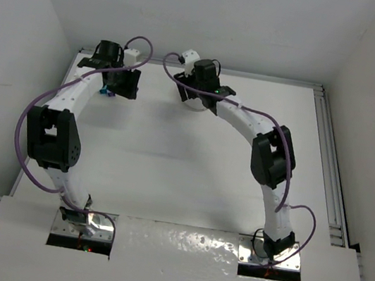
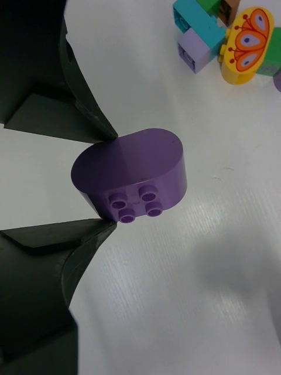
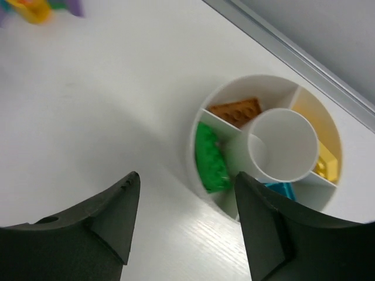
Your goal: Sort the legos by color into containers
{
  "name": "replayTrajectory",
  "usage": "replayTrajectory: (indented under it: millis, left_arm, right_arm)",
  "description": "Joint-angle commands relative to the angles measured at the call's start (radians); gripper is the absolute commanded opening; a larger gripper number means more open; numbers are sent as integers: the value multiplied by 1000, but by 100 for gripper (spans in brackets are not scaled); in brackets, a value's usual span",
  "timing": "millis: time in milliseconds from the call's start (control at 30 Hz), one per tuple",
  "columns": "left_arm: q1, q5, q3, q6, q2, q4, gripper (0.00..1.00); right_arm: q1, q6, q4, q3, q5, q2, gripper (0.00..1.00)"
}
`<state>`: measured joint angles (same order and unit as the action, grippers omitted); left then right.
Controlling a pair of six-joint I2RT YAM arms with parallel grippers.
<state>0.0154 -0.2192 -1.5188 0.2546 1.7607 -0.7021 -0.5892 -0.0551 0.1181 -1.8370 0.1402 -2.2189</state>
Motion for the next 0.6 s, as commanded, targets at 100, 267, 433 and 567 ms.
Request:
replayTrajectory:
  millis: [100,267,433,567]
  left_arm:
    - [-5,-140,-84,119,-52,-10,0]
    - [12,-317,-155,319,-40,-101,0]
    - [52,-326,-117,491,-72,-114,0]
    - [57,-289,37,604,-202,97,0]
  right_arm:
    - [74,345,-11,-45,-413,165,66]
    - [95,443,-8,4,-520,199,69]
    - [97,665,-27,4,-521,223,67]
    - [89,823,-90,50,-524,245,66]
